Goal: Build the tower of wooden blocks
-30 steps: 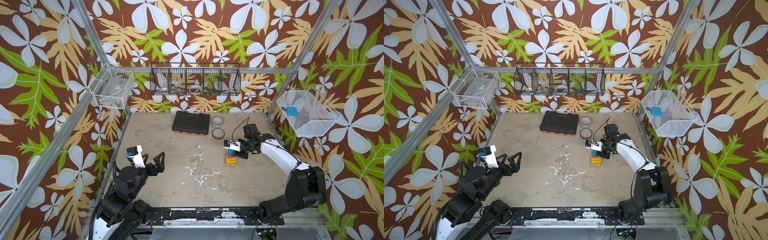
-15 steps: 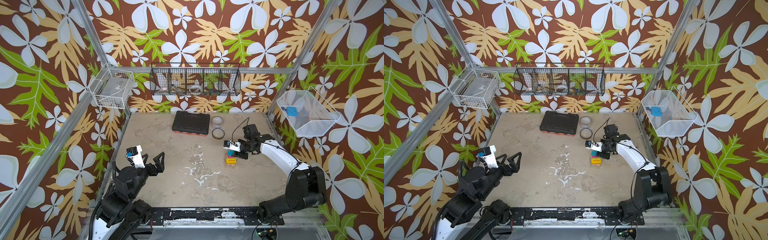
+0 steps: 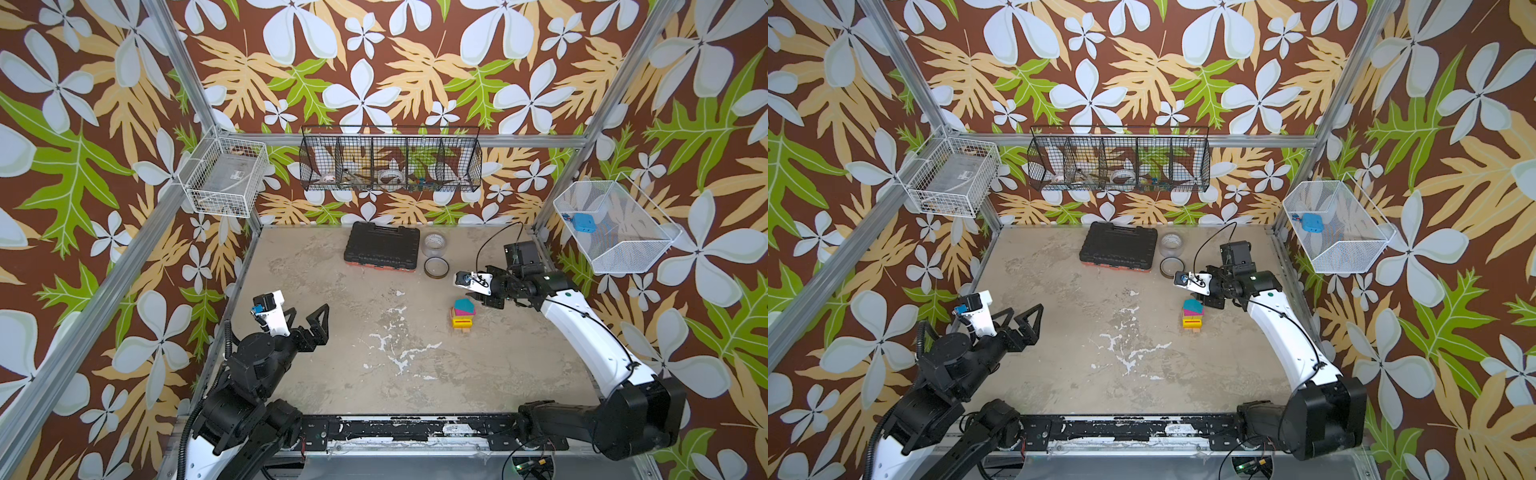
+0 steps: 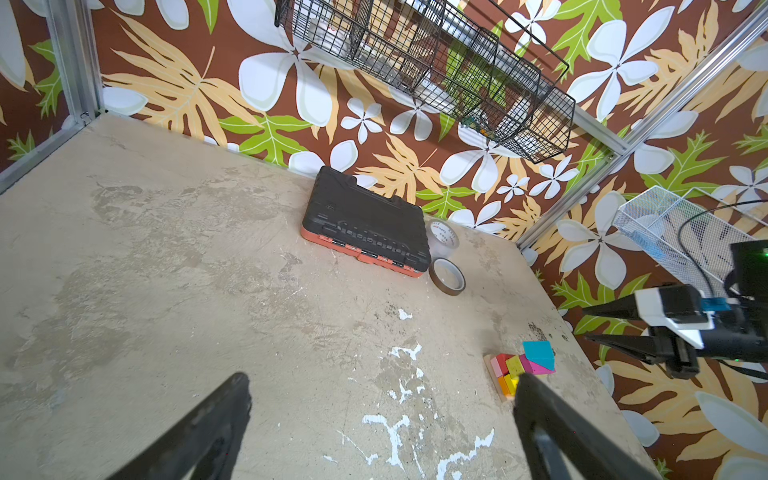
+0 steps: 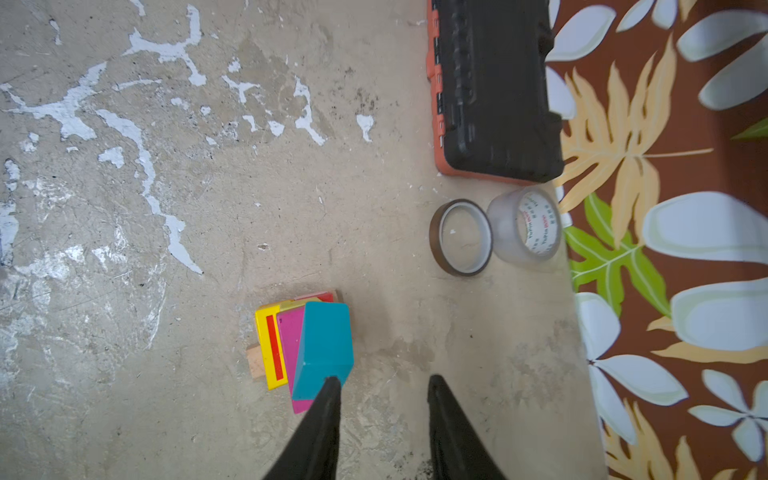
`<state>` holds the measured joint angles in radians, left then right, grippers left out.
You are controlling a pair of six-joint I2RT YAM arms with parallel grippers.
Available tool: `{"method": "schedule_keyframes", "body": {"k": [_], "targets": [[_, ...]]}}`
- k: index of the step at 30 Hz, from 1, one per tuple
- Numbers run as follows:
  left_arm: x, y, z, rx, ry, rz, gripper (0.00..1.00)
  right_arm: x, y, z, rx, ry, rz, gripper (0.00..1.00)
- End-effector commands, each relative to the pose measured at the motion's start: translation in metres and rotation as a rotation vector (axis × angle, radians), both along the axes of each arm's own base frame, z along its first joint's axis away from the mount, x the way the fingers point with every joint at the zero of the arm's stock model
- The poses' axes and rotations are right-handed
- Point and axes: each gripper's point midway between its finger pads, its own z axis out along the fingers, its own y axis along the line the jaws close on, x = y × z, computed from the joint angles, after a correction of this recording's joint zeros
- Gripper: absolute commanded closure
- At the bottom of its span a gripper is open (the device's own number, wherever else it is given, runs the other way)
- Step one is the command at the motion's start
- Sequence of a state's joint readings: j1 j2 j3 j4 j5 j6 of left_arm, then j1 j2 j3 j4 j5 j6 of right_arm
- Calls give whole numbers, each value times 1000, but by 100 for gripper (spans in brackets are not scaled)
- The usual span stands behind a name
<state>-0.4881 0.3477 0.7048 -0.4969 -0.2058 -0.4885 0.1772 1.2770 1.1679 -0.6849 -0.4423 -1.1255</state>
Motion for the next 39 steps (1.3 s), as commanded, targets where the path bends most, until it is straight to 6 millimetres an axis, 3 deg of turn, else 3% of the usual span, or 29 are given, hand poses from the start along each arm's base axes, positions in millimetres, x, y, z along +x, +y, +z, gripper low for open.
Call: {"method": "schedule_keyframes", "body": {"k": [1,5,8,11,14,19,21,24,26,30,33,39], "targets": [[1,-2,9,9,-31,-9,0,0,19,53,153,-117,45,62],[-3,-9,22,16,-49,-64,0,6,33,130,460,-193,-53,53],[-7,-16,36,45,-72,-121,0,3,36,171,707,-140,-151,44],[-6,-15,47,9,-42,-103,0,-8,33,200,946,-69,-240,40],[-9,-30,63,-97,-37,-170,0,-18,14,214,1183,-1,-413,18],[-10,-82,77,-236,-23,-427,0,-57,-16,200,1375,2,-555,0],[-10,-104,71,-302,-3,-539,0,-69,-34,190,1443,-46,-635,0],[-3,-119,58,-387,-18,-596,1,-77,-52,168,1506,-60,-730,0],[4,-121,49,-400,-37,-588,3,-70,-50,147,1545,22,-771,0],[16,-132,31,-399,-36,-581,11,-55,-22,117,1506,206,-717,0],[22,-152,12,-352,-4,-575,15,-48,-25,102,1443,141,-728,0],[23,-199,-33,-208,14,-555,20,-60,-40,60,1439,42,-760,3]]}}
